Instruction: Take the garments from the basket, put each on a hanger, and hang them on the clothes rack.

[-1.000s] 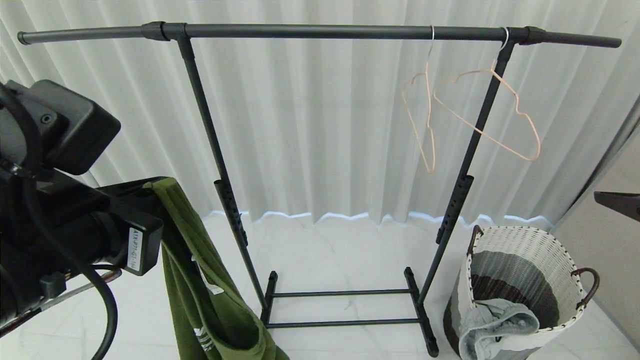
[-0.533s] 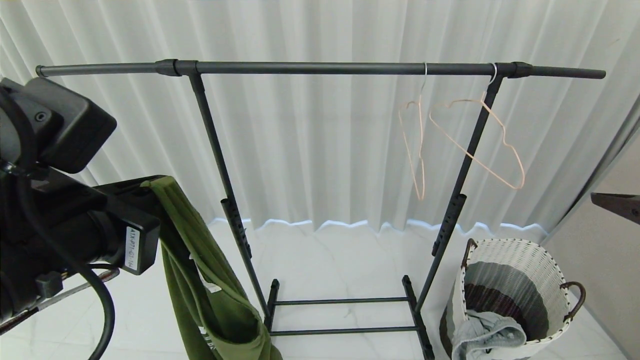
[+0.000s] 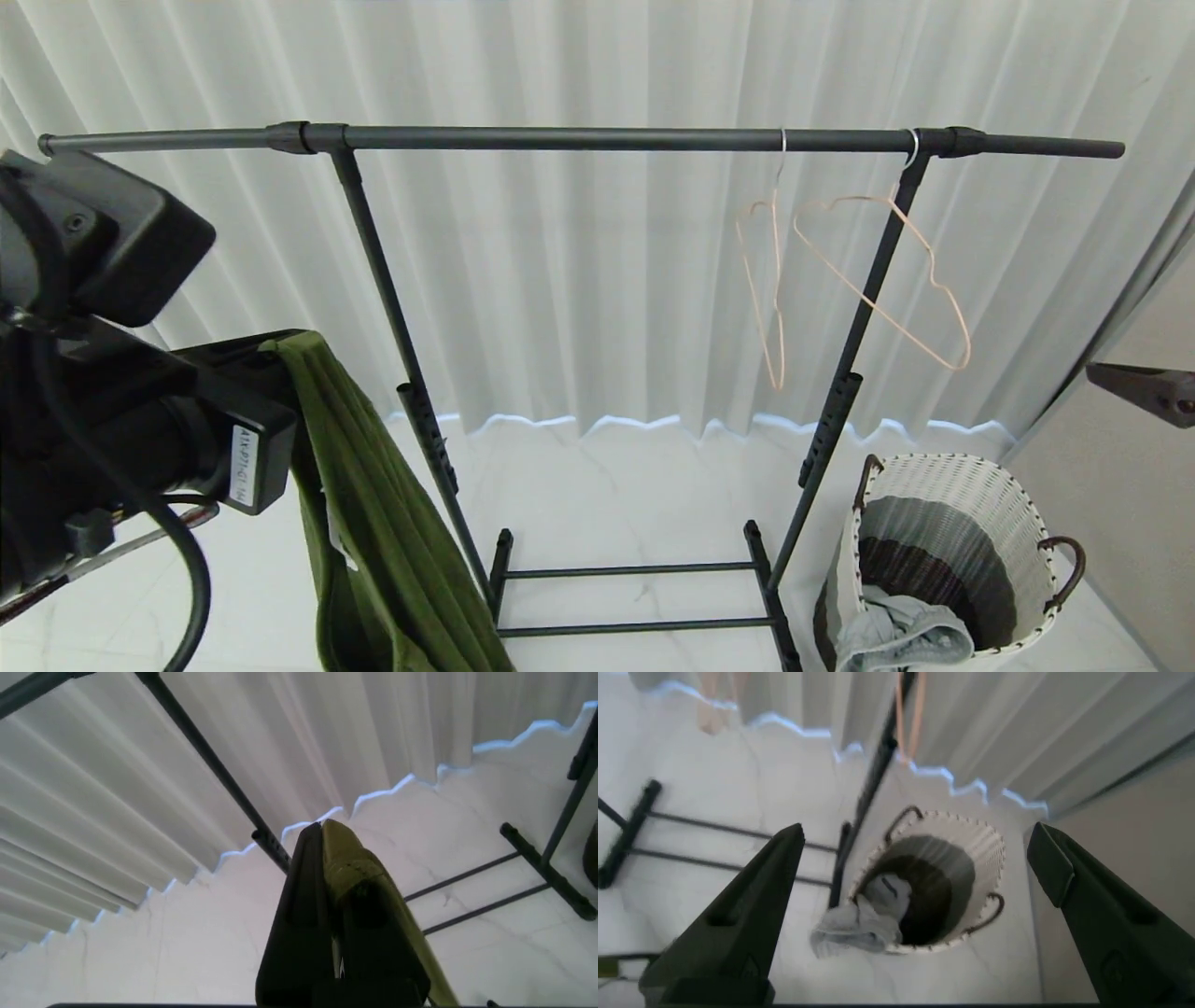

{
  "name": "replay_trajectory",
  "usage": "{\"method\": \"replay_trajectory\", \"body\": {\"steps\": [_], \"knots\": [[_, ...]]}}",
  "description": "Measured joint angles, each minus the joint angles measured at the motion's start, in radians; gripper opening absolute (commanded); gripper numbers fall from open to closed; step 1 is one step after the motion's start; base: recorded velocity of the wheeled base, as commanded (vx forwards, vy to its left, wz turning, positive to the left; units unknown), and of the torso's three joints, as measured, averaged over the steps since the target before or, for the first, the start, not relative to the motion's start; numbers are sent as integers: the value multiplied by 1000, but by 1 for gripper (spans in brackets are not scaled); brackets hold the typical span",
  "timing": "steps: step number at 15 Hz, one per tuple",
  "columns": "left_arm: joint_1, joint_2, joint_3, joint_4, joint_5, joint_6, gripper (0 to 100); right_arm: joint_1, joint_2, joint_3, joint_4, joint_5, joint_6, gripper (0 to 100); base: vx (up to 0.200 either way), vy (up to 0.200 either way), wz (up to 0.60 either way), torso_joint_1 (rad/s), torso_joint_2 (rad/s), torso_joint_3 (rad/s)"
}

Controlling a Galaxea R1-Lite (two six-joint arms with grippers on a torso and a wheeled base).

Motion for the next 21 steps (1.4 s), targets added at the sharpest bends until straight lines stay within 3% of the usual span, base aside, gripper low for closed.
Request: {"method": "replay_trajectory", "body": {"steps": [5, 10, 16, 21], "knots": [[0, -1, 3, -2, -1, -2, 0, 1, 0, 1, -13, 11, 0, 100, 40, -80, 0, -1, -1, 2], [1, -18, 10, 0, -1, 0, 0, 0, 1, 1, -55, 150, 8, 100, 0, 0, 0, 0, 0, 0], [3, -27, 11, 0, -1, -2, 0, 1, 13, 0, -55, 173, 13, 100, 200, 0, 0, 0, 3, 1], [3, -27, 12, 0, -1, -2, 0, 17, 45, -3, -60, 174, 95, 100, 200, 0, 0, 1, 2, 0]]}}
